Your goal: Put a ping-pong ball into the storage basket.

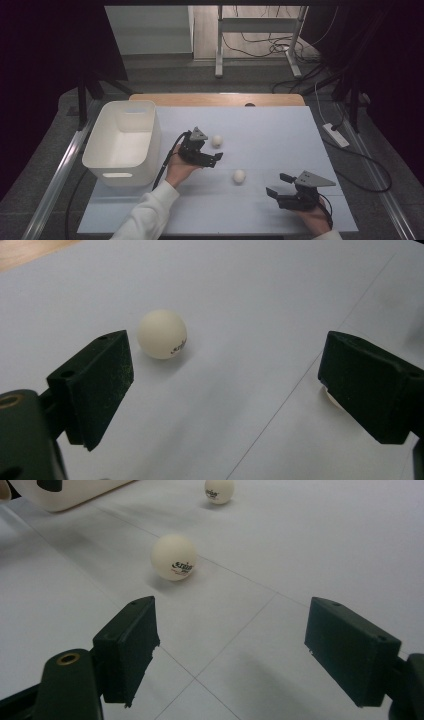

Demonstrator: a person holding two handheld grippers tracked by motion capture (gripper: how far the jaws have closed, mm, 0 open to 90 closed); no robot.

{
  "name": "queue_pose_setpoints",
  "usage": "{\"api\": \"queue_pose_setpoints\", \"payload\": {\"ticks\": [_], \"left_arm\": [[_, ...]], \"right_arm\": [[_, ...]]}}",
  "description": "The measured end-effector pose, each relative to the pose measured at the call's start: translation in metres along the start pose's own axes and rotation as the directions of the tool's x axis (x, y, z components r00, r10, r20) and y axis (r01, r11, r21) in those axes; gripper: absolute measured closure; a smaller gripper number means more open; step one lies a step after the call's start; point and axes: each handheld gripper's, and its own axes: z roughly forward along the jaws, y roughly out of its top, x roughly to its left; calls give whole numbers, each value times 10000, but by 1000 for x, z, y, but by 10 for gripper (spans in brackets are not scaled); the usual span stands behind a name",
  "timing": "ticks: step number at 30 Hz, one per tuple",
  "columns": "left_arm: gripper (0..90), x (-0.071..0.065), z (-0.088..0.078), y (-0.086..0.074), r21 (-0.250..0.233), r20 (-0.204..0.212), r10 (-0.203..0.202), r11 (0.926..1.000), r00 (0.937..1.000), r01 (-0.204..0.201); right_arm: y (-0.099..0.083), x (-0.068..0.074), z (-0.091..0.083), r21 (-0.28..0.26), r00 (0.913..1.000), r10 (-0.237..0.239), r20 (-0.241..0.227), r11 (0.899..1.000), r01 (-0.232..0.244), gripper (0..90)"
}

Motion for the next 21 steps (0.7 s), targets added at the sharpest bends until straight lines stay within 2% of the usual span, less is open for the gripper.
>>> {"api": "queue_pose_setpoints", "payload": {"ticks": [16, 21], "left_arm": [[86, 8, 5, 15, 54, 46, -155, 9999, 9999, 154], [86, 8, 7, 19, 53, 31, -86, 9999, 10000, 86]], "right_arm": [[0, 1, 0, 3, 10000, 24, -33, 10000, -24, 212], [0, 0, -1, -16, 10000, 58, -45, 10000, -58, 212]]}}
